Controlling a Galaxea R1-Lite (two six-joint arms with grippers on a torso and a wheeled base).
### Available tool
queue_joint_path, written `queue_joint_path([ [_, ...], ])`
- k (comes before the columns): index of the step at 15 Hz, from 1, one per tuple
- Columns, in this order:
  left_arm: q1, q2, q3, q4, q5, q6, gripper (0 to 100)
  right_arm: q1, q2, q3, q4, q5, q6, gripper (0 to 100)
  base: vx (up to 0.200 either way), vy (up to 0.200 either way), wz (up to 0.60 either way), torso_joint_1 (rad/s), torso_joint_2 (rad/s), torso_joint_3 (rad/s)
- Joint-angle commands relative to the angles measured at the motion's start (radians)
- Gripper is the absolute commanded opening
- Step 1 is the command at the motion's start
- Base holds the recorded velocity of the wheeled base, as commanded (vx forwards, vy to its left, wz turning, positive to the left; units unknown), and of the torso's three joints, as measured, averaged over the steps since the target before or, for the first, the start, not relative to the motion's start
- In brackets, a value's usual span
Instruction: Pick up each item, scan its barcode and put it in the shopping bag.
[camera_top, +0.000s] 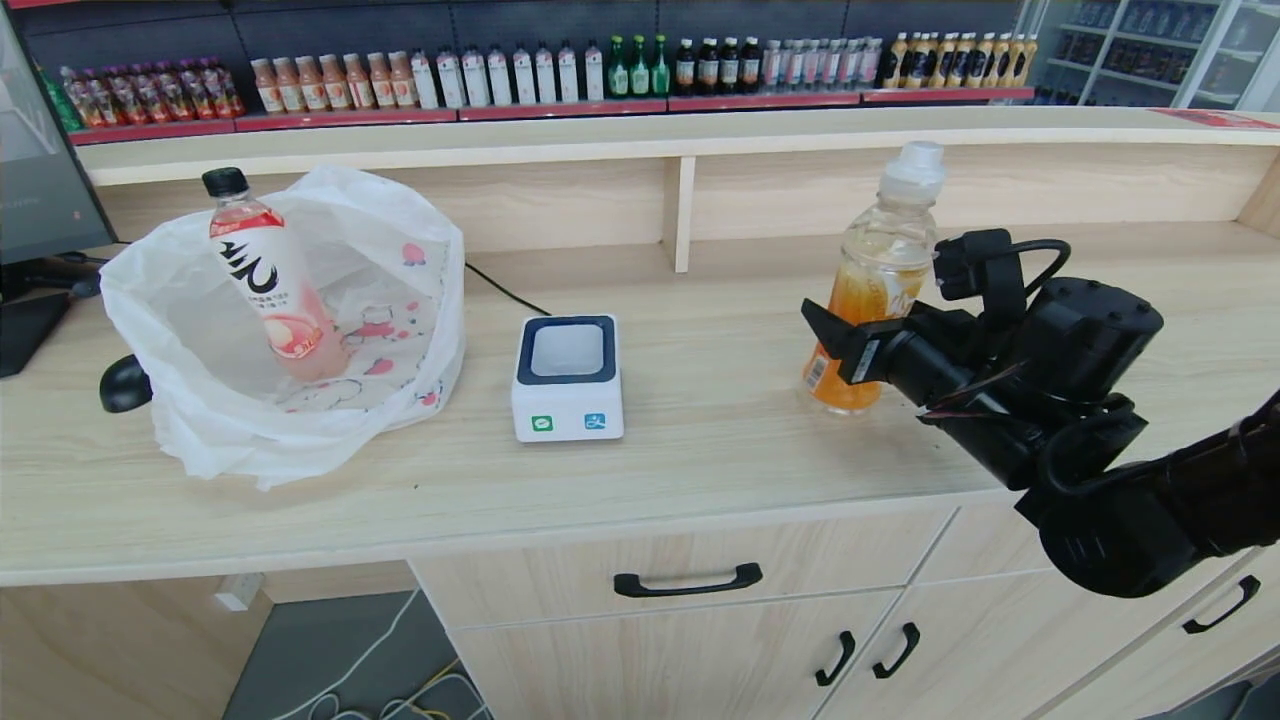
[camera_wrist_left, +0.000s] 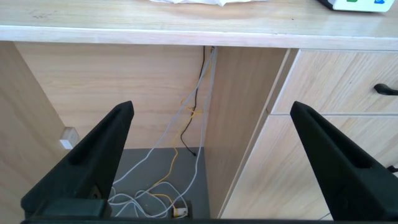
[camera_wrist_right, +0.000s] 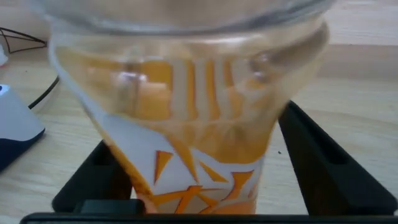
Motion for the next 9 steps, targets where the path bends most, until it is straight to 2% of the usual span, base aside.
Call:
queue_joint_path([
  [1, 0.0, 0.0, 0.0, 0.0, 0.0, 0.0, 100, 0.001, 0.0, -0.005, 0.0, -0.002, -0.002, 0, 0.0, 0.0, 0.0, 0.0, 0.0, 0.0],
  [9, 0.0, 0.0, 0.0, 0.0, 0.0, 0.0, 100, 0.001, 0.0, -0.031, 0.0, 0.0, 0.0, 0, 0.0, 0.0, 0.0, 0.0, 0.0, 0.0],
])
